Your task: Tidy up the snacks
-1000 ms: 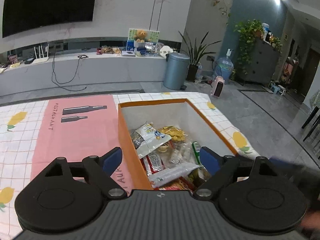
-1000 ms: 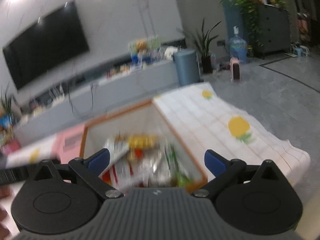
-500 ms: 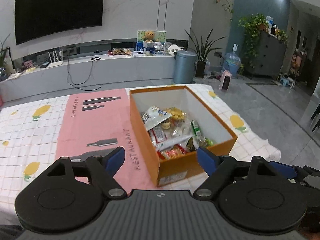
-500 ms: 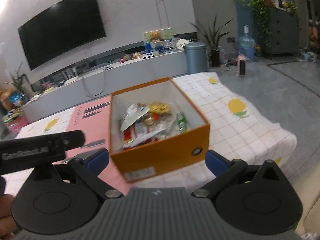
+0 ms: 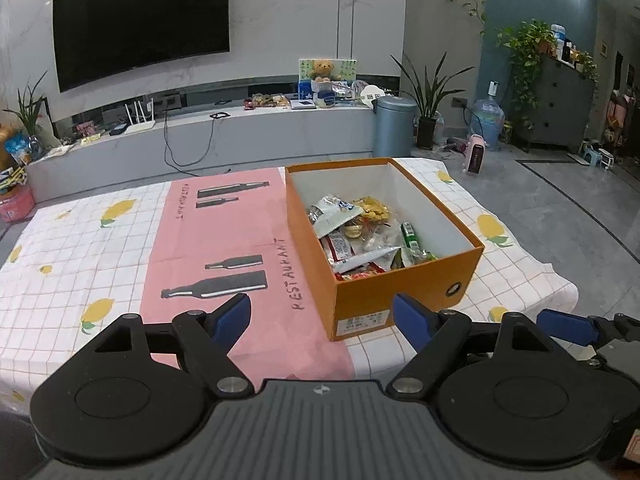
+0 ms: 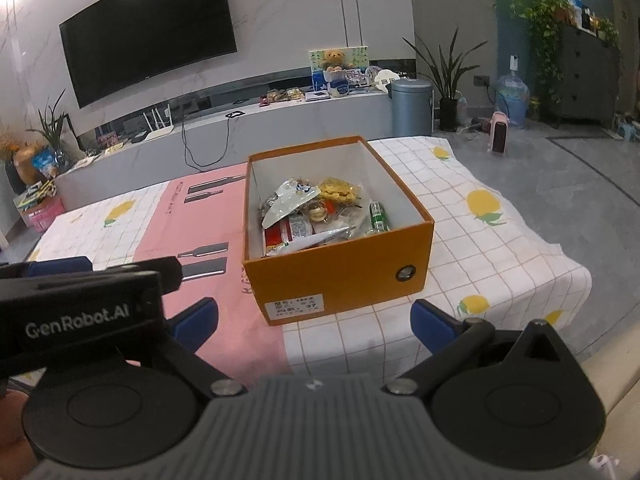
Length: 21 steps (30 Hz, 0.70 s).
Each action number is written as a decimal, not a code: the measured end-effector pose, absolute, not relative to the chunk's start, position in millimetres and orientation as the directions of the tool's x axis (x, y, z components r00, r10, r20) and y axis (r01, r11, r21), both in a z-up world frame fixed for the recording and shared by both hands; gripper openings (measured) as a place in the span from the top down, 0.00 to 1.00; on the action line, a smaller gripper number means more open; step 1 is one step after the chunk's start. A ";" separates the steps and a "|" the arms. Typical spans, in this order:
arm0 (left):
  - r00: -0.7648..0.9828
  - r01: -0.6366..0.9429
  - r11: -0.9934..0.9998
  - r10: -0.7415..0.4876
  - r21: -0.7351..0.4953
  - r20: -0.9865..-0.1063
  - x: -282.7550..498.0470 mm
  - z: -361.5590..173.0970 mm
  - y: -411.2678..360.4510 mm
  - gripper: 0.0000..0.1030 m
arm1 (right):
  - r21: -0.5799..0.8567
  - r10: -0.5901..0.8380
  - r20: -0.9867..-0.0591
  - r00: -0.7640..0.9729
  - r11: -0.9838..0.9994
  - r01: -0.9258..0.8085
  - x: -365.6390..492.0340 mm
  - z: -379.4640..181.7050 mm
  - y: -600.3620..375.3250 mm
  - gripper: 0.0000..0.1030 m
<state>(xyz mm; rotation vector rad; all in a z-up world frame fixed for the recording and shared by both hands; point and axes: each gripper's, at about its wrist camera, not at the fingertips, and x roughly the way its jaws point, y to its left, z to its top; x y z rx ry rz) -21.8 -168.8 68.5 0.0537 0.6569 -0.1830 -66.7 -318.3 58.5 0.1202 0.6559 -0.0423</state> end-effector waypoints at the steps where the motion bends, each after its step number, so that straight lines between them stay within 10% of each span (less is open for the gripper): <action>1: 0.774 0.187 0.982 -0.154 -0.012 -0.615 -22.2 68.7 -169.1 0.08 | 0.091 -0.007 -0.614 0.790 0.993 0.080 -67.1 59.3 -317.5 0.03; 21: 0.688 0.158 0.987 -0.138 -0.039 -0.713 24.8 84.9 -172.9 0.08 | 0.029 -0.069 -0.716 0.695 0.991 0.127 -19.3 83.0 -316.3 0.03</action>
